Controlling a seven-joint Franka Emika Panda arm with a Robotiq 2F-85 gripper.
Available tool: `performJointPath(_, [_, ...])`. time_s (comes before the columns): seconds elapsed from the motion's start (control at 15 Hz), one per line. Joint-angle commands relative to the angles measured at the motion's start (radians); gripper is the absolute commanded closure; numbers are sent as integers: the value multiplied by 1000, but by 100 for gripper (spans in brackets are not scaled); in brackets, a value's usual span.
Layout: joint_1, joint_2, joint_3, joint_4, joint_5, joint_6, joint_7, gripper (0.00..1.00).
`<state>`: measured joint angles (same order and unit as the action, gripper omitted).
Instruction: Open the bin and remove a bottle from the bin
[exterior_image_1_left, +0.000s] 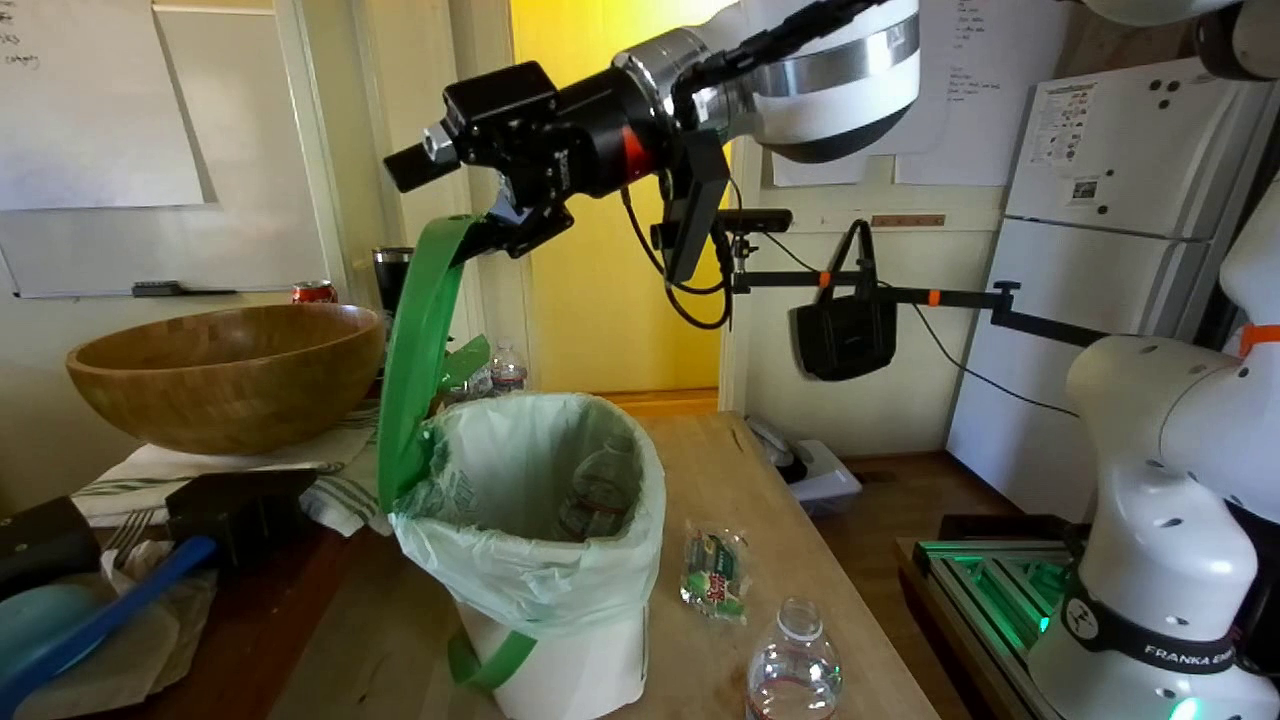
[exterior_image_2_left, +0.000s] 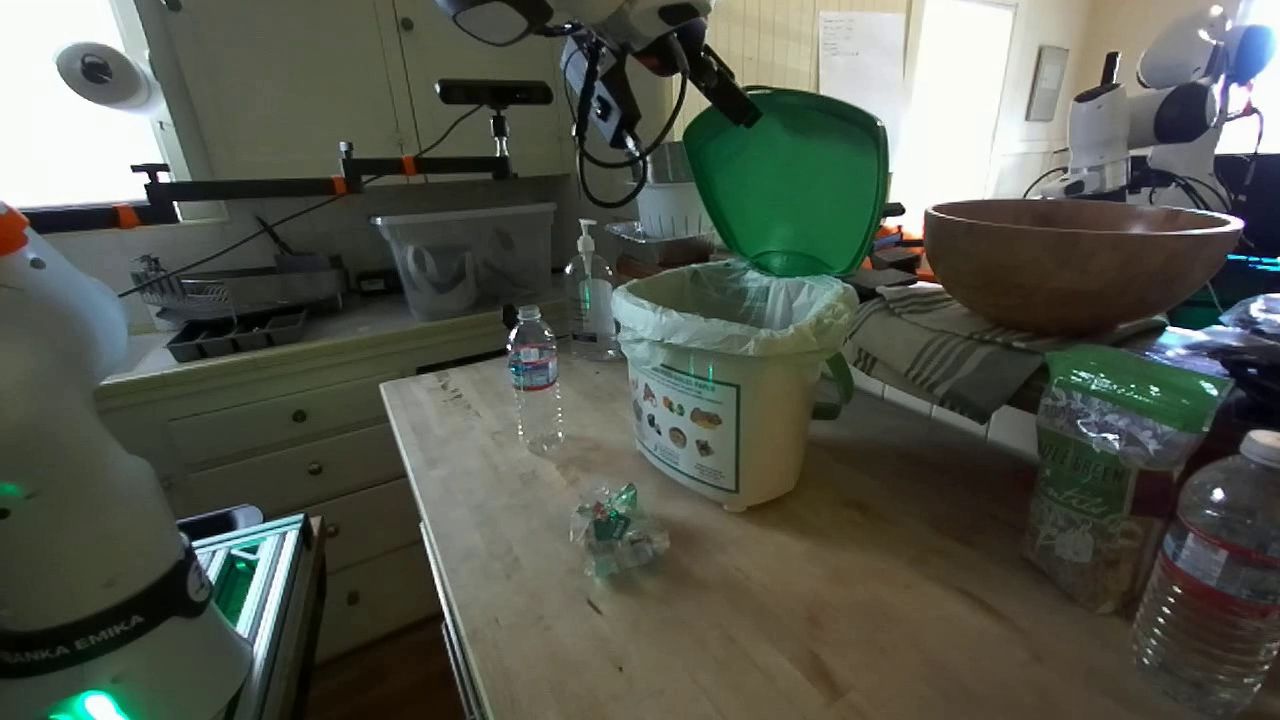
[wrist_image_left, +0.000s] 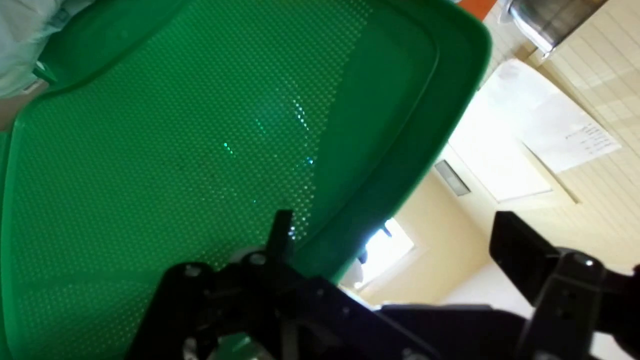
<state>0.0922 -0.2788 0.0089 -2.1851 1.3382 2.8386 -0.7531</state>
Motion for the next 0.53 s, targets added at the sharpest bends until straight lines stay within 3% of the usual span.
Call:
performJointPath(0.0, [48, -8, -5, 9, 265, 114, -151, 0])
performJointPath(0.33, [28, -6, 2, 55, 624, 124, -398, 0])
performJointPath(0.47, [19, -6, 4, 43, 679, 108, -437, 0])
